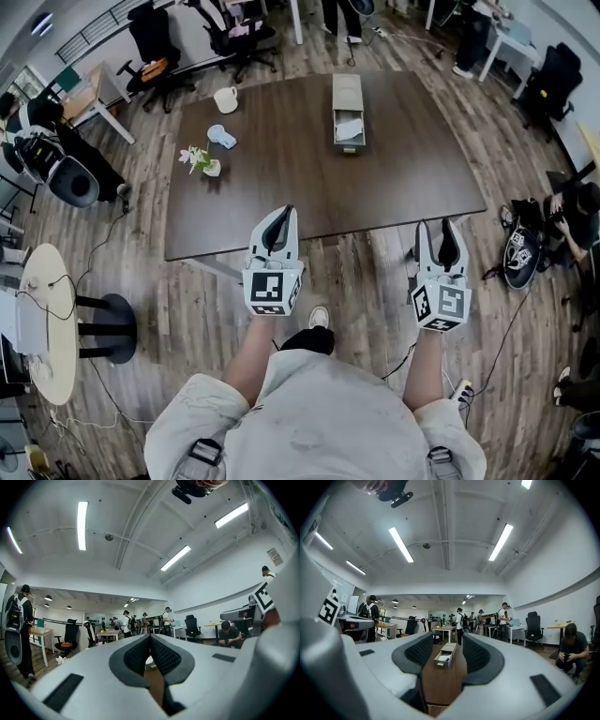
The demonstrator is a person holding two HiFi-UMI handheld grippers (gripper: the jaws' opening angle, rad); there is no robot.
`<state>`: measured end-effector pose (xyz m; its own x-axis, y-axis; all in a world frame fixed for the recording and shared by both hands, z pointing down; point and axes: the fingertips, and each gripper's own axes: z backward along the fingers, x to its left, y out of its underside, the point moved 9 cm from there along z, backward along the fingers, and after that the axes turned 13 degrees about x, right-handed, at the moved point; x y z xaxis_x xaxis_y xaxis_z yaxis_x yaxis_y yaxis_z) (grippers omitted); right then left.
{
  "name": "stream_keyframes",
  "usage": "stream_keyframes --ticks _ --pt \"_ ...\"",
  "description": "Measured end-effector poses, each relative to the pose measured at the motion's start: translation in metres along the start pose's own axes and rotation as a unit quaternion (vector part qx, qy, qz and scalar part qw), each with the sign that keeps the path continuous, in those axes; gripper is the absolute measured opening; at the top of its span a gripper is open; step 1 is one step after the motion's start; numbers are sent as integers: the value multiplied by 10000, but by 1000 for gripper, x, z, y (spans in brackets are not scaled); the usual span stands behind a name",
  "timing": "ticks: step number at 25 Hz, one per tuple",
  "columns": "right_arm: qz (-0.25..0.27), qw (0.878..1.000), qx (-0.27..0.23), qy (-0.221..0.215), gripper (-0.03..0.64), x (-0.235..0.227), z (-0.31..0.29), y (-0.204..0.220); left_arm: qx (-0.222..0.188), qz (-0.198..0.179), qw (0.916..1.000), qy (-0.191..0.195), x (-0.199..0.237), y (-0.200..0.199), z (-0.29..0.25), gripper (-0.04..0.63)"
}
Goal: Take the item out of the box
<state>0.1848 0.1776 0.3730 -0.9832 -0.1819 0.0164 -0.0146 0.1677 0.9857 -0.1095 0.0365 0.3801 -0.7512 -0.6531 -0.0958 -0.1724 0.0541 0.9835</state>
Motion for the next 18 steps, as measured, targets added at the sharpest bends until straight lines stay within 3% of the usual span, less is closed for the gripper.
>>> stream_keyframes --ticks 18 --pt "177 9987 407 -233 204 37 -162 -12 240 285 9992 -137 100 25 -111 3"
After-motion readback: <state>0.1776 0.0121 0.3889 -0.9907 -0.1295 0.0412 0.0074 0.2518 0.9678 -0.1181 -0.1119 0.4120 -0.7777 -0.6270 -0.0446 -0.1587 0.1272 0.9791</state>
